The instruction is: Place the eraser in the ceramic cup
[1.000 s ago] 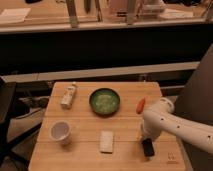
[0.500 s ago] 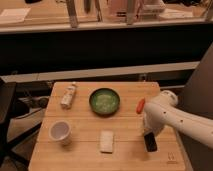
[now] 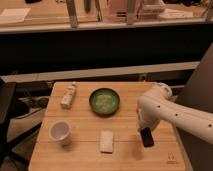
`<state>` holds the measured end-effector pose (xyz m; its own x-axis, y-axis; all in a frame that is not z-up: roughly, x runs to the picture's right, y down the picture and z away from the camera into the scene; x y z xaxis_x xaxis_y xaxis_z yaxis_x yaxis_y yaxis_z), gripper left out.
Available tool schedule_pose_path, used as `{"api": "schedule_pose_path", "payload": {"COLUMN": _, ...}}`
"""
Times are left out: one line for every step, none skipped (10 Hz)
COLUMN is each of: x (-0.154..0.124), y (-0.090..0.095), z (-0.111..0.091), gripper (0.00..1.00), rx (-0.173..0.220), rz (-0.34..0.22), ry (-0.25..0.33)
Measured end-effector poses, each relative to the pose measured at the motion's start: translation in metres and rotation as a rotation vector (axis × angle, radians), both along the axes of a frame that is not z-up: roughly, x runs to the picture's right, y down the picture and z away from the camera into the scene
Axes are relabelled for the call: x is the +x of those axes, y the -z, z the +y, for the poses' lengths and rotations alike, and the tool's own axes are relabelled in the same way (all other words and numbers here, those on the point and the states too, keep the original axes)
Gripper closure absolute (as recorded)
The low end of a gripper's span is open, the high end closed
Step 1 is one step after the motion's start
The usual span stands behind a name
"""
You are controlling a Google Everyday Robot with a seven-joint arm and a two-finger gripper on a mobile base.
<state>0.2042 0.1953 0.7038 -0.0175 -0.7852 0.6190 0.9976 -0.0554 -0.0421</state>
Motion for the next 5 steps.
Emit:
{"api": "schedule_pose_path", "payload": {"x": -0.004, "y": 0.002, "z": -0.002, "gripper": 0.99, "rx": 0.0, "rz": -0.005, "ry": 0.007}}
{"api": "schedule_pose_path", "payload": {"x": -0.013, "y": 0.005, "z": -0.004, "gripper": 0.99, "rx": -0.002, "rz": -0.016, "ry": 0.021}}
{"api": "schedule_pose_path", "payload": {"x": -0.021, "y": 0.009, "z": -0.008, "gripper": 0.99, "rx": 0.0, "rz": -0.025, "ry": 0.035}}
{"api": "schedule_pose_path", "payload": {"x": -0.031, "y": 0.014, "z": -0.014, "gripper": 0.99, "rx": 0.001, "rz": -0.034, "ry": 0.049}}
{"api": "schedule_pose_path", "payload": {"x": -0.036, "y": 0.017, "z": -0.016, "gripper": 0.99, "rx": 0.002, "rz": -0.037, "ry": 0.056}}
